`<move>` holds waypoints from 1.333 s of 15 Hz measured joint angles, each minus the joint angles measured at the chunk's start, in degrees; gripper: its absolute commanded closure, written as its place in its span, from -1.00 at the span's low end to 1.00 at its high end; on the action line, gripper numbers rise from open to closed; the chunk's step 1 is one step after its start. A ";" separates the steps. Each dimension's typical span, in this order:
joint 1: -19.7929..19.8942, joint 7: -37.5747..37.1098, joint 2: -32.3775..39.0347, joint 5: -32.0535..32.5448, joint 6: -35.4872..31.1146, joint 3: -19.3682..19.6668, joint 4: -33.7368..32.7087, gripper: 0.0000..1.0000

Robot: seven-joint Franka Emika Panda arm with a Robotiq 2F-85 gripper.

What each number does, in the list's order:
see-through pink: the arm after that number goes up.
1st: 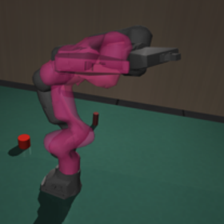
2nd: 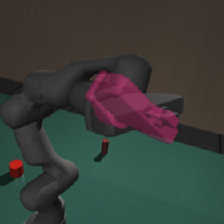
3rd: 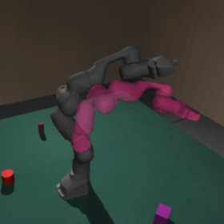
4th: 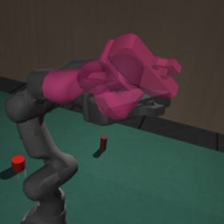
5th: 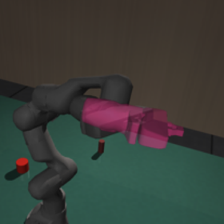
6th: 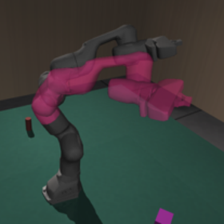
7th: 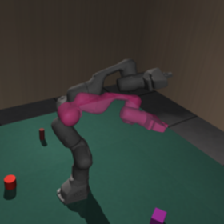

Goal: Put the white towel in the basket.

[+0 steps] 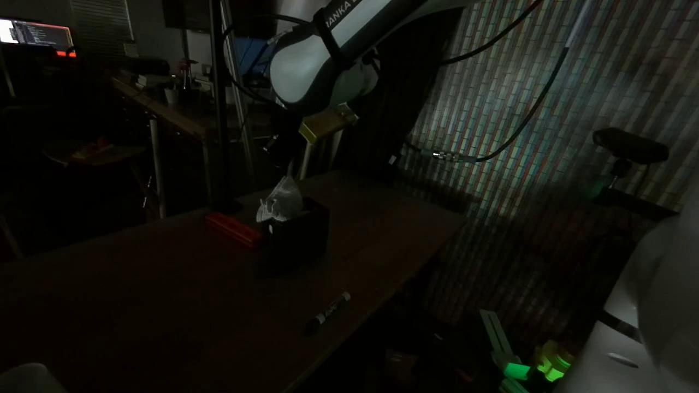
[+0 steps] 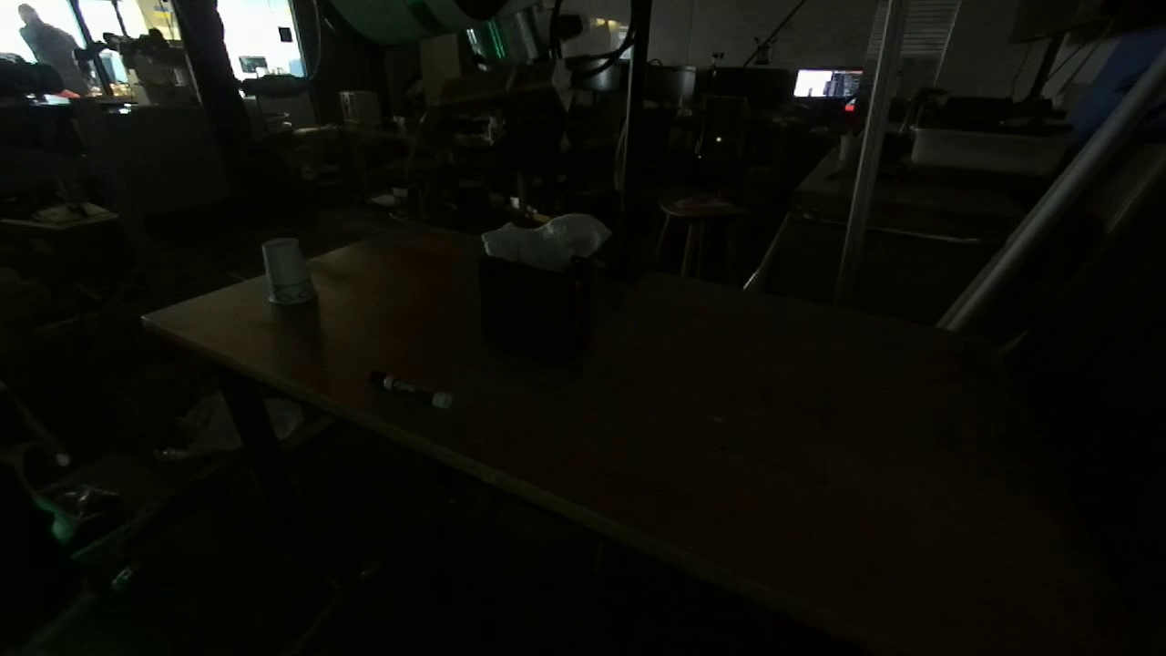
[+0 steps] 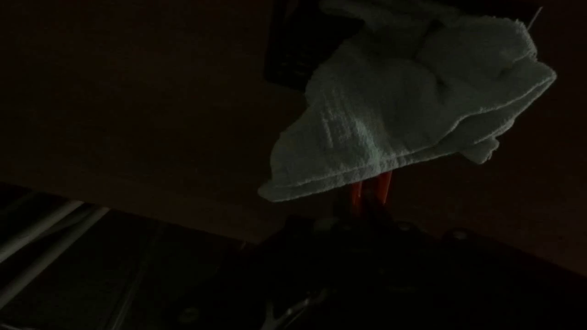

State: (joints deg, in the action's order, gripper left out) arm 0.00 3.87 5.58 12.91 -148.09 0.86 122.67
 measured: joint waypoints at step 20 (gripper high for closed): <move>1.87 -2.22 10.35 0.36 -1.86 2.04 -6.00 0.30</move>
State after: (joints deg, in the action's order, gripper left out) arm 1.86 1.66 15.92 13.27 -149.94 2.90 116.67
